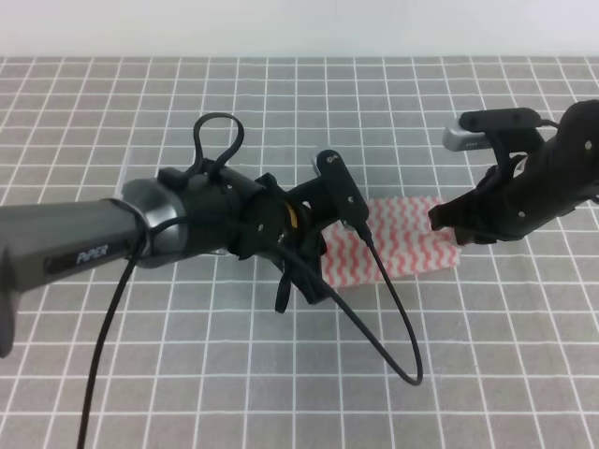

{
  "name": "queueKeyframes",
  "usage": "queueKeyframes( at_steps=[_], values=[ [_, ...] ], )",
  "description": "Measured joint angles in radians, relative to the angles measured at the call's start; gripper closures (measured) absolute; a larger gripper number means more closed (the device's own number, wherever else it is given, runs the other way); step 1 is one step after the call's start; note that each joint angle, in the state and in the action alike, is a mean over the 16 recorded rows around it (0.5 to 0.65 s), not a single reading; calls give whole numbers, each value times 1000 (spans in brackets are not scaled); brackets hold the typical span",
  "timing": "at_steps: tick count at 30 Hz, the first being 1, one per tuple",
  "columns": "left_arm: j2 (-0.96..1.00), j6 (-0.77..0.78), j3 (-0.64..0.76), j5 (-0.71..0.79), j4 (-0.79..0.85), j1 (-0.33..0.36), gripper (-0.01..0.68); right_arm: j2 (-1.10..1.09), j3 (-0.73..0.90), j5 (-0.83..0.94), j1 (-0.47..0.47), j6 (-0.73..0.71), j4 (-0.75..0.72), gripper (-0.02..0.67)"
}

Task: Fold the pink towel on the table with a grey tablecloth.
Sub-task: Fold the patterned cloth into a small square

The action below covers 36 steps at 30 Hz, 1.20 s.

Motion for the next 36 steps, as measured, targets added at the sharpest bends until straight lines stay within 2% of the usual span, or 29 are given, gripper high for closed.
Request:
queueKeyframes(
  at_steps=[36],
  values=[
    [21,0,-74,-1,5,33,675,29,0,-87,-4,-1,3,665]
  ],
)
